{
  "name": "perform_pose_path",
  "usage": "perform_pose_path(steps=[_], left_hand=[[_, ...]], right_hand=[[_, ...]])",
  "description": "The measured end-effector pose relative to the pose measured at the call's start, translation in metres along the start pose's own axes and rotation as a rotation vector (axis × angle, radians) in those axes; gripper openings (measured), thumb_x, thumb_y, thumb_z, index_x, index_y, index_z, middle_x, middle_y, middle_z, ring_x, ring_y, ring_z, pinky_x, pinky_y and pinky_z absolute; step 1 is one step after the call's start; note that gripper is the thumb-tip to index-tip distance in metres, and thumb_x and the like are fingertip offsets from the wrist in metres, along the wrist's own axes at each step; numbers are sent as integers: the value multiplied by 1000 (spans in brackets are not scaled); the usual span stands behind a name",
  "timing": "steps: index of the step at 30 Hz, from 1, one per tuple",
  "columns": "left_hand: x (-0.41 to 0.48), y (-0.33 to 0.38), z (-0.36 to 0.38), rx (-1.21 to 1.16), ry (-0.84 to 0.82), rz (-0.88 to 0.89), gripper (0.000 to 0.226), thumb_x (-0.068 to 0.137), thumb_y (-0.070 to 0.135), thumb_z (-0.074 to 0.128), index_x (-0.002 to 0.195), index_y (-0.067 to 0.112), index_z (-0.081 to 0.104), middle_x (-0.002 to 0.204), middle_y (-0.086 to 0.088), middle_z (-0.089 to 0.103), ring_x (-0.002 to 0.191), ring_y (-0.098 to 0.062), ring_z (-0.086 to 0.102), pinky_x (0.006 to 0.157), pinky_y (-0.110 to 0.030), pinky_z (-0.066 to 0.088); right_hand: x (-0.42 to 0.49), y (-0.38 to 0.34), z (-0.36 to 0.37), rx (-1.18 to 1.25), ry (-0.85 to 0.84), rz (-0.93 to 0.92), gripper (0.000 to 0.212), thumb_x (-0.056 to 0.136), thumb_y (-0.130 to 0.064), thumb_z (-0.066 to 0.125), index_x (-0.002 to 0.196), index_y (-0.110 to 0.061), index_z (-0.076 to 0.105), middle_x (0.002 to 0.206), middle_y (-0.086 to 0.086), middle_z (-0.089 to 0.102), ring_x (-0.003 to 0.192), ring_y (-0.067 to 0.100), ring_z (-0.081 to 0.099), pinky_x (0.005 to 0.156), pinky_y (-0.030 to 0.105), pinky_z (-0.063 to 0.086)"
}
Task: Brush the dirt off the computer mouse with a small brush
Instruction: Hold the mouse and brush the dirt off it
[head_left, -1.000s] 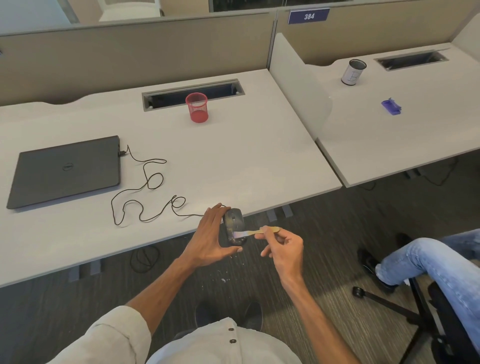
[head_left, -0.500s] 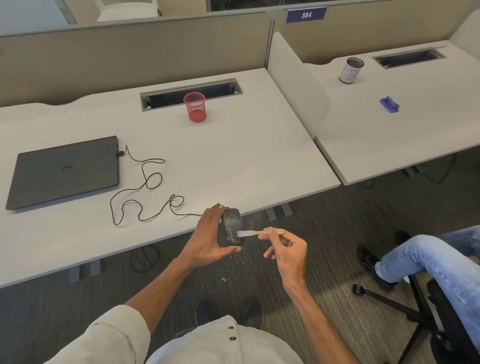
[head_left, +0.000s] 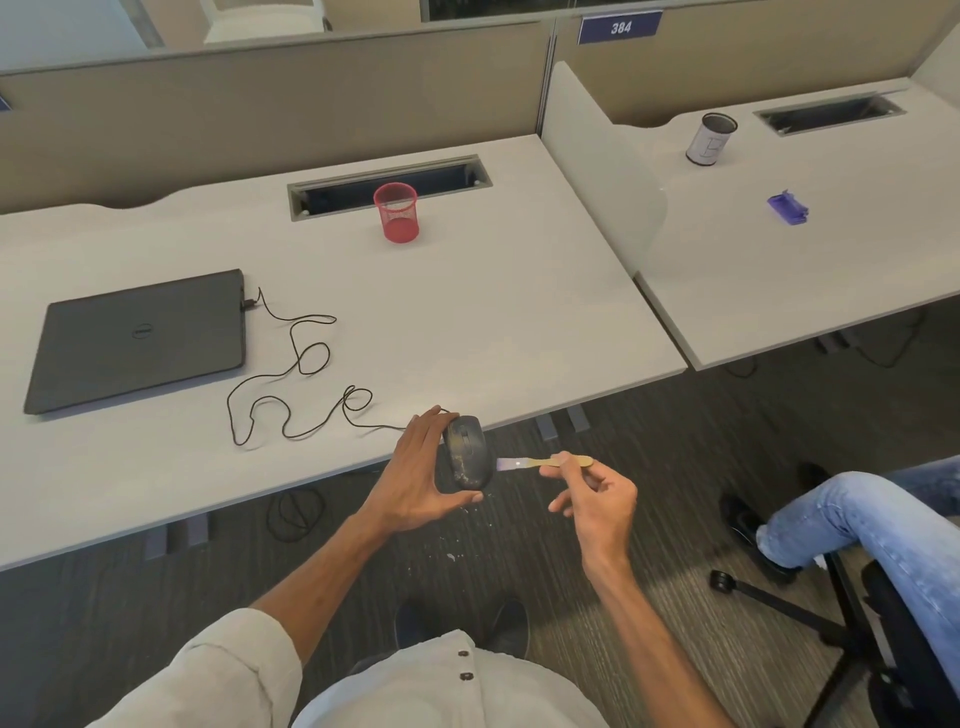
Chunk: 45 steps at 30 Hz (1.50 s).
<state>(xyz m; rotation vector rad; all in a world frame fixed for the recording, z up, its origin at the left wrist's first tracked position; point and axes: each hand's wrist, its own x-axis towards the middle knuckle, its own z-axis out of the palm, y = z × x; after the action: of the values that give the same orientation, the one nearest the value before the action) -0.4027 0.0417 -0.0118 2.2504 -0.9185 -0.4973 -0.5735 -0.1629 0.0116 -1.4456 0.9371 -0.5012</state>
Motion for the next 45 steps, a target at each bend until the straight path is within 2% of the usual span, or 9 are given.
perform_pose_path(steps=[6, 11, 14, 21, 30, 33, 35, 40, 45], left_hand=[[1, 3, 1, 2, -14, 1, 119, 77, 74, 86, 167, 24, 27, 175, 0, 27, 163, -17, 25, 132, -41, 20], [0, 1, -2, 0, 1, 5, 121, 76, 76, 85, 167, 23, 26, 176, 0, 27, 158, -5, 17, 133, -39, 17], [-1, 0, -2, 13, 4, -2, 121, 77, 74, 87, 168, 23, 25, 177, 0, 25, 164, -12, 17, 134, -38, 12], [0, 3, 0, -1, -20, -15, 120, 75, 77, 82, 168, 22, 27, 177, -1, 26, 165, -22, 24, 136, -49, 24], [-1, -1, -2, -4, 2, -5, 119, 75, 78, 83, 166, 26, 27, 175, 1, 26, 153, -1, 16, 129, -35, 20], [-3, -2, -2, -2, -3, 2, 119, 75, 76, 84, 167, 25, 27, 175, 0, 27, 154, -2, 16, 130, -37, 20], [-2, -1, -1, 1, 1, 12, 119, 76, 74, 86, 166, 24, 28, 174, 0, 29, 154, -3, 18, 130, -38, 22], [-2, -1, -1, 8, 4, 4, 121, 75, 76, 86, 167, 23, 27, 175, -2, 27, 158, -8, 19, 130, -36, 18], [-4, -2, -3, 9, 17, -1, 121, 75, 78, 84, 167, 24, 28, 176, 0, 26, 161, -10, 19, 133, -41, 18]], right_hand=[[-11, -3, 21, -37, -154, -74, 13, 103, -28, 77, 103, -21, 88, 88, -3, 87, 51, 20, 70, 47, 19, 50], [-6, 6, 5, -192, -9, -116, 14, 103, -30, 76, 97, -24, 87, 81, -10, 84, 51, 19, 69, 48, 23, 51], [-3, 5, -1, -173, 4, -143, 12, 104, -28, 76, 99, -28, 87, 84, -11, 85, 52, 23, 70, 51, 32, 57], [-22, 2, 20, -160, -153, -202, 11, 103, -28, 77, 103, -31, 87, 86, -10, 85, 57, 17, 70, 51, 22, 56], [-18, 6, 3, -296, -28, -296, 10, 100, -22, 80, 105, -23, 89, 61, -5, 70, 51, 23, 60, 46, 10, 43], [-20, 6, 3, -330, -17, -325, 11, 100, -21, 81, 107, -24, 89, 61, -9, 68, 51, 23, 60, 42, 27, 49], [-27, 6, 7, -405, -19, -376, 11, 99, -21, 82, 108, -21, 88, 64, -10, 69, 53, 13, 60, 45, 33, 53], [-50, 2, 19, -530, -114, -600, 21, 100, -33, 75, 105, -18, 88, 81, -11, 80, 58, -8, 58, 56, 3, 42], [-47, -7, 23, -607, -81, -841, 37, 110, -45, 63, 112, -17, 87, 92, -10, 83, 61, 0, 65, 54, 19, 53]])
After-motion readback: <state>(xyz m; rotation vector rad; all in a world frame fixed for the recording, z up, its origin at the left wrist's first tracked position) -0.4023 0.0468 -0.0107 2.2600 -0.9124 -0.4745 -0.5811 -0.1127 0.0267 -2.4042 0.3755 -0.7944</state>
